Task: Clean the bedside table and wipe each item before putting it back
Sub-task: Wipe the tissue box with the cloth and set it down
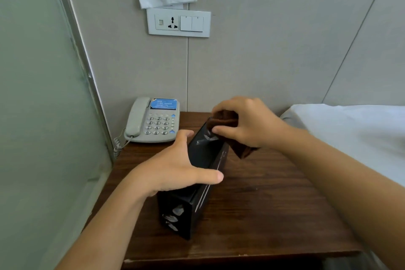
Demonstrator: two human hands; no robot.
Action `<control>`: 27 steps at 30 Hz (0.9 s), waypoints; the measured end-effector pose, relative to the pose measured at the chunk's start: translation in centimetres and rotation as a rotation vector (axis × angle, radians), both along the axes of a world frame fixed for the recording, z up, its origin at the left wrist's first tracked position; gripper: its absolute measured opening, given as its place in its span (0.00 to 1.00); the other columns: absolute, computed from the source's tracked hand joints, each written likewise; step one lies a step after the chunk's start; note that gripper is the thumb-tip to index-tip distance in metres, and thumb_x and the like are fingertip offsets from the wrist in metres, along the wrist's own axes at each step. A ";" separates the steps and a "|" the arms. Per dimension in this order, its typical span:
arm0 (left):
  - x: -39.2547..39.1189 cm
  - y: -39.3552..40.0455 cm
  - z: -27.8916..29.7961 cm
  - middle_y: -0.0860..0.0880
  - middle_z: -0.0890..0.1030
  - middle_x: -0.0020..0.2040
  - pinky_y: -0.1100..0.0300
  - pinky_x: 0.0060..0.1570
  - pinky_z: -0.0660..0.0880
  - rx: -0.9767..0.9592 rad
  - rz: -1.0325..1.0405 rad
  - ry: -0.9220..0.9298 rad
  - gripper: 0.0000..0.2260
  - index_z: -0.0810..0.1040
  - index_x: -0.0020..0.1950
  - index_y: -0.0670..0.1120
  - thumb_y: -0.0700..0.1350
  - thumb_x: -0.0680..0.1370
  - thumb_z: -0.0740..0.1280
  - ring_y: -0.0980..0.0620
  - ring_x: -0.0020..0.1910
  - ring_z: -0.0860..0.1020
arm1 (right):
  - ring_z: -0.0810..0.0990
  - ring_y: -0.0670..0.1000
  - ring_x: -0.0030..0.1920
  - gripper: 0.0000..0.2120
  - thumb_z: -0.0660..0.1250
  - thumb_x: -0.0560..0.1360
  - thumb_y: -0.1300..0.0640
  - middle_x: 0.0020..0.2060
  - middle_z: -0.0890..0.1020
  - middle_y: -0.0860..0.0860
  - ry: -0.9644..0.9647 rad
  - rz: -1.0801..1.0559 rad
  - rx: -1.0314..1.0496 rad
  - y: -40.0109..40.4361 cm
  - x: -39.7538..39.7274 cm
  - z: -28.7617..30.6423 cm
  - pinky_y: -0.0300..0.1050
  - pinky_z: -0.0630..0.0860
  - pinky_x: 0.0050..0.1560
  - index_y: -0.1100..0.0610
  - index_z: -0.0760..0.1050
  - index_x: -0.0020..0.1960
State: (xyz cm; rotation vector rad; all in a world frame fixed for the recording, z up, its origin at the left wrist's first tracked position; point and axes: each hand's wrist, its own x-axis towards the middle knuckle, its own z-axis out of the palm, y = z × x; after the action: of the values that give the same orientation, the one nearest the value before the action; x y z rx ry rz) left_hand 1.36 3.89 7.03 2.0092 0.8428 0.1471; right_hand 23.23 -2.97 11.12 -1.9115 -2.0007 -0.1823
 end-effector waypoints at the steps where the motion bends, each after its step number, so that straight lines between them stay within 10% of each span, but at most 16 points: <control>1: 0.1 0.3 -0.1 0.61 0.76 0.60 0.55 0.60 0.79 -0.005 -0.012 0.004 0.50 0.54 0.76 0.64 0.64 0.63 0.82 0.60 0.56 0.80 | 0.78 0.46 0.50 0.18 0.74 0.75 0.44 0.53 0.82 0.48 -0.005 0.009 -0.023 0.7 -0.2 -0.7 0.38 0.74 0.51 0.48 0.81 0.63; 9: 0.0 1.8 -1.3 0.59 0.80 0.58 0.56 0.55 0.82 -0.082 -0.041 -0.097 0.46 0.59 0.72 0.68 0.56 0.63 0.84 0.63 0.50 0.83 | 0.69 0.49 0.63 0.24 0.63 0.82 0.43 0.68 0.68 0.41 0.091 0.049 -0.082 -0.9 -1.0 -3.6 0.49 0.73 0.65 0.42 0.62 0.76; 27: 0.0 1.7 -2.1 0.60 0.77 0.64 0.50 0.59 0.80 -0.066 0.001 -0.078 0.48 0.58 0.68 0.80 0.66 0.55 0.81 0.55 0.58 0.81 | 0.80 0.46 0.50 0.11 0.73 0.75 0.55 0.51 0.78 0.47 0.058 0.264 -0.098 -0.2 -2.9 -1.8 0.43 0.77 0.51 0.48 0.83 0.58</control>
State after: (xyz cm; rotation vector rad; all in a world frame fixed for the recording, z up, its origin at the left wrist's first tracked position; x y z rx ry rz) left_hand 1.41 5.64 4.91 1.9295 0.7894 0.1943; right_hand 20.37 -3.13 9.35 -1.6642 -2.2325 0.0408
